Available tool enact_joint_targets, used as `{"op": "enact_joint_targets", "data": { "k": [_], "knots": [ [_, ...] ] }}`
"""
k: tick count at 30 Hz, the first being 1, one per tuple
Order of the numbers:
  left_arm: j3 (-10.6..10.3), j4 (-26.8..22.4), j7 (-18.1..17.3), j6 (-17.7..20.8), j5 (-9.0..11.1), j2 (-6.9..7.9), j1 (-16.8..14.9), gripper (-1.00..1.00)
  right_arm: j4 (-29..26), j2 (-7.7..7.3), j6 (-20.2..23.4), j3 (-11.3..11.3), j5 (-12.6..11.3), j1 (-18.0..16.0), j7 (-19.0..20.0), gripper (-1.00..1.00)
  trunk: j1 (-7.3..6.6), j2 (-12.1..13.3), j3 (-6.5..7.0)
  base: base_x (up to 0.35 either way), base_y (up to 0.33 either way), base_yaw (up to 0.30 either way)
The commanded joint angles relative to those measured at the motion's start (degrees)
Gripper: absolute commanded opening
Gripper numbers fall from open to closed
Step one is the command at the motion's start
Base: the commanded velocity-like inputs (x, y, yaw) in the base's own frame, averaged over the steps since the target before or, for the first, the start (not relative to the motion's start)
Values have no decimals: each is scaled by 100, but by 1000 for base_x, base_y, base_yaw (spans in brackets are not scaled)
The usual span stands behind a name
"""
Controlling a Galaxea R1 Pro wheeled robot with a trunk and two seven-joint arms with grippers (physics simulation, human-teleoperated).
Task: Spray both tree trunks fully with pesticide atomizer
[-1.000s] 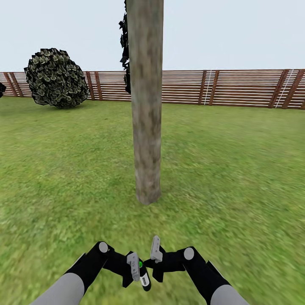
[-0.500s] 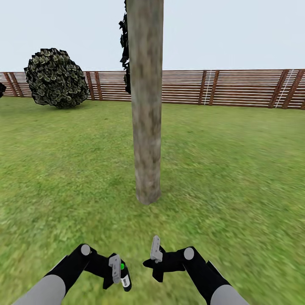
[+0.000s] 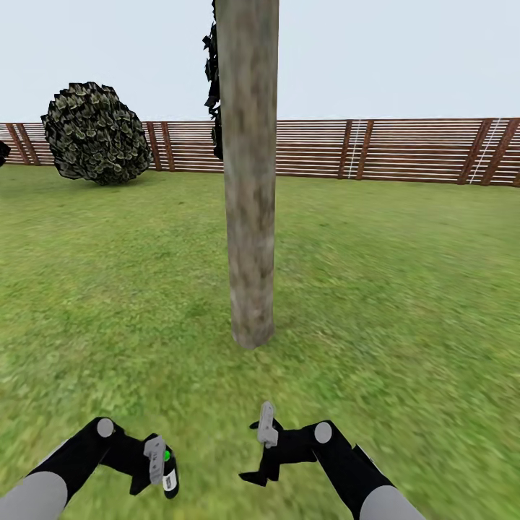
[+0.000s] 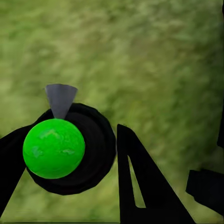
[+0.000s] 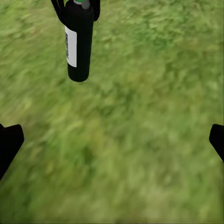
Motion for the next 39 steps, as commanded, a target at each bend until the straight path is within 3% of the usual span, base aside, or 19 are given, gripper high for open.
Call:
{"op": "enact_joint_targets", "data": {
  "k": [1,2,3,5,8,23,25,26,29,34,37,39],
  "knots": [
    [-11,-7,24,-38,-20,33,-3,-100,-3,-7,-44,-25,62,-2,-15,100,-1,-2,-5,0,0,0],
    [20,-7,87,-13,1,51,-3,-100,-4,-30,-46,-35,63,-2,-62,100,-1,-2,-5,0,0,0],
    [2414,1485,4798,569,-480,-670,14,-100,2938,-871,-1132,138,-2320,68,-5370,100,-1,-2,-5,0,0,0],
    [2244,1486,4624,467,-534,-670,14,-100,2687,-916,-1128,267,-2230,68,-4722,100,-1,-2,-5,0,0,0],
    [2153,1487,4412,407,-566,-665,14,-100,2373,-1013,-1124,335,-2184,68,-4282,100,-1,-2,-5,0,0,0],
    [2224,1323,4387,470,-516,-665,-31,-100,2249,-1068,-1128,345,-2175,68,-4158,100,-1,-2,-5,0,0,0],
    [2240,1283,4440,493,-372,-686,-36,-100,2257,-1068,-1128,348,-2176,68,-4165,100,-1,-2,-5,0,0,0],
    [2240,1274,4526,501,-136,-693,-33,-100,2260,-1074,-1128,349,-2181,68,-4168,100,-1,-2,-5,0,0,0],
    [2239,1269,4621,509,214,-680,-31,-100,2262,-1106,-1129,350,-2184,68,-4169,100,-1,-2,-5,0,0,0],
    [2244,1265,4768,706,511,-691,-35,-100,2282,-1316,-1128,258,-2199,68,-4177,100,-1,-2,-5,0,0,0],
    [2246,1260,5156,1105,720,-709,-58,-100,2293,-1399,-1128,-163,-2202,68,-4373,100,-1,-2,-5,0,0,0],
    [2248,1255,5373,1378,939,-726,-83,-100,2361,-1407,-1128,-581,-2199,68,-4793,100,-1,-2,-5,0,0,0]
  ]
}}
